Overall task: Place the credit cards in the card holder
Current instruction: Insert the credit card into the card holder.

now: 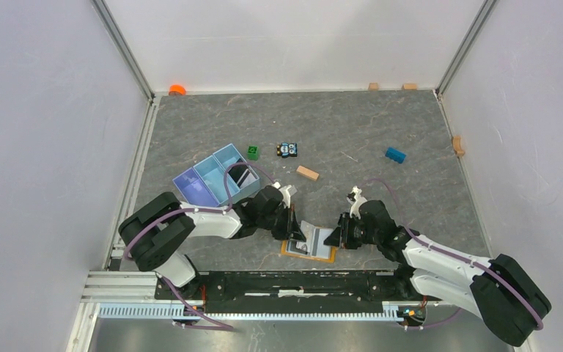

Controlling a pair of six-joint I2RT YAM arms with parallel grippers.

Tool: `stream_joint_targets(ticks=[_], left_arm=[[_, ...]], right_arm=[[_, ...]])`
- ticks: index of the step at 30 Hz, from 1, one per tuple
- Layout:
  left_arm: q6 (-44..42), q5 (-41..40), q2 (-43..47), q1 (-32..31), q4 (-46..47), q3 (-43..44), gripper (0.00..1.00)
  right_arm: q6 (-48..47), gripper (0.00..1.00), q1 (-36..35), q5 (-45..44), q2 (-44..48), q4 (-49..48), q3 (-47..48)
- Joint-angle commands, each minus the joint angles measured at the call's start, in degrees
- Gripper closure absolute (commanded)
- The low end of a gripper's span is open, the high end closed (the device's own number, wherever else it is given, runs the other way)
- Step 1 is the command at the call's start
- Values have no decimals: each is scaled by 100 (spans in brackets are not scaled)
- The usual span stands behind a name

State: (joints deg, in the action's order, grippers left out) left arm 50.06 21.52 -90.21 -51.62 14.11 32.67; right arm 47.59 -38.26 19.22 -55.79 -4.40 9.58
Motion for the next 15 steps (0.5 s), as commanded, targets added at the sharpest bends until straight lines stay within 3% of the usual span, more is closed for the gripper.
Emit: stream_joint_targets(ticks=[1, 8, 15], left_arm=[[61, -268, 151, -42, -48, -72, 98], [53, -56, 334, -42, 126, -169, 98], [398, 396, 247, -24, 939, -441, 98]], right_arm=[[-201, 80, -67, -667, -32, 751, 15], [-401, 95, -67, -1069, 70, 1306, 121], [-339, 97, -67, -1128, -4, 1330, -10]])
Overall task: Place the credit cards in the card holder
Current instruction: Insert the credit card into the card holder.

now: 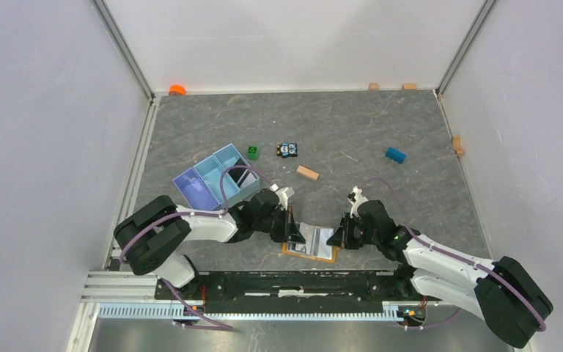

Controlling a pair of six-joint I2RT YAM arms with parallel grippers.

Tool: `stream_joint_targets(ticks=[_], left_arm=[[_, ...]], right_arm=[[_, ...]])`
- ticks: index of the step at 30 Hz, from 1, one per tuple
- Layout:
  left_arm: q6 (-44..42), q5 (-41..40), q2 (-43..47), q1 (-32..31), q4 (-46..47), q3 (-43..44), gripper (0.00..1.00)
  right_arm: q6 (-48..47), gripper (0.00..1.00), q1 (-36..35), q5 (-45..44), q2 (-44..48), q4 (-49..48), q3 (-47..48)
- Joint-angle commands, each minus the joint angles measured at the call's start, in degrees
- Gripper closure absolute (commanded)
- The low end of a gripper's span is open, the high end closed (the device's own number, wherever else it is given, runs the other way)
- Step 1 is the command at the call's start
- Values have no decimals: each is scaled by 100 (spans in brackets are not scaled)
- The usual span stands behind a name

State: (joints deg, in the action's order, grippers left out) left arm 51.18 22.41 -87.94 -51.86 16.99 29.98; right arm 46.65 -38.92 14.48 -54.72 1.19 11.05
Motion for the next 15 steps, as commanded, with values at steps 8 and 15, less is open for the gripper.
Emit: stream_joint_targets(ticks=[8, 15], left_arm=[[796, 910, -659, 302, 1520, -388, 98], [890, 678, -606, 378, 1509, -606, 98]], right_arm=[[-280, 97, -2, -693, -154, 864, -97], [-291, 98, 0, -736, -182, 935, -50]])
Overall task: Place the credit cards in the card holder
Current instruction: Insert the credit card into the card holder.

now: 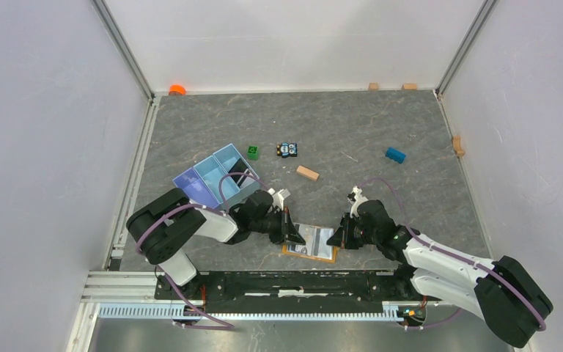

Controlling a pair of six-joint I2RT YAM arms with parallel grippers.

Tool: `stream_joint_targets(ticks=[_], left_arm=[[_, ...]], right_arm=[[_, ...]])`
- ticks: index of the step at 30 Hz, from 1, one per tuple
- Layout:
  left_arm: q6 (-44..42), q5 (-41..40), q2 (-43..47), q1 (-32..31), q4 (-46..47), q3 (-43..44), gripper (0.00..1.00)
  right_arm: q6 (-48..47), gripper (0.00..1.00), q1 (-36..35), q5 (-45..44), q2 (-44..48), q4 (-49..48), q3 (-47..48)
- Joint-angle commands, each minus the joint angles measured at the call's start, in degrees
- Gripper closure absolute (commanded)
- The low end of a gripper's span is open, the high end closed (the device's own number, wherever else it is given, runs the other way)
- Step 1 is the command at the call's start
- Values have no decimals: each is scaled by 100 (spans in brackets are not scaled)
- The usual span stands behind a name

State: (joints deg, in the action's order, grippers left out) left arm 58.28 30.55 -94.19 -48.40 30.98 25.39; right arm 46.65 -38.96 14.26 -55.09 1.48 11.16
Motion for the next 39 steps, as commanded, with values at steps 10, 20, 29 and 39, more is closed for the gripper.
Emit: stream_joint_targets(ticks=[10, 20, 29, 39], left_arm=[[386, 243, -291, 33, 681, -114, 98], [644, 456, -678, 38, 1375, -164, 98], [746, 353, -753, 41, 1487, -218, 98], [249, 340, -826, 76, 1182, -58, 98]], right_arm=[[-341, 99, 9, -743, -240, 942, -12], [-346, 100, 2, -744, -236, 968, 13], [-332, 100, 5, -762, -188, 1004, 14], [-323, 100, 8, -748, -89, 1054, -14]])
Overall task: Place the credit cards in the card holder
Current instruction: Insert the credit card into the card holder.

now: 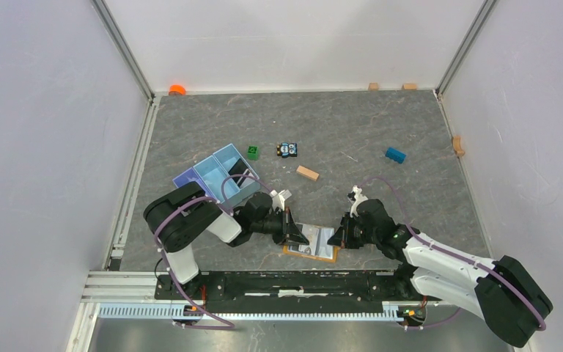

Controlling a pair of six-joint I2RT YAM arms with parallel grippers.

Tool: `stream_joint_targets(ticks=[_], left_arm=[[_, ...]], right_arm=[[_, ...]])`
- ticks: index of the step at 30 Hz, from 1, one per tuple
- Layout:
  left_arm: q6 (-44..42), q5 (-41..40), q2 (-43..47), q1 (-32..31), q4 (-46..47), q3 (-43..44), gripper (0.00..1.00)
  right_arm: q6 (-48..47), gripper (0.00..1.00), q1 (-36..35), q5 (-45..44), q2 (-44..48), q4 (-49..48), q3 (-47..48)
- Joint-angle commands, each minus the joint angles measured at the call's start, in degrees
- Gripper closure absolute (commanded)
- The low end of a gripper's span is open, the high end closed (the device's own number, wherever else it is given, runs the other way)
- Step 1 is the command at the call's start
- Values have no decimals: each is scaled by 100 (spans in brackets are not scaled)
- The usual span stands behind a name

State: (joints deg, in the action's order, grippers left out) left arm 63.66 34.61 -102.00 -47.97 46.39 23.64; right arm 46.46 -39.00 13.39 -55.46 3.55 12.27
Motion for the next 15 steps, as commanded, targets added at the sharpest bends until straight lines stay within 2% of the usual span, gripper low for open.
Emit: stream_joint_targets(ticks=[1, 6, 15], left_arm=[[-412, -78, -3, 50, -583, 159, 98], [-980, -246, 197, 138, -1416, 335, 98], [-1220, -288, 145, 138, -1674, 457, 98]], right_arm=[[-304, 100, 9, -669, -25, 865, -132], [-286, 100, 10, -706, 47, 924, -121], [-297, 100, 10, -684, 20, 911, -116]])
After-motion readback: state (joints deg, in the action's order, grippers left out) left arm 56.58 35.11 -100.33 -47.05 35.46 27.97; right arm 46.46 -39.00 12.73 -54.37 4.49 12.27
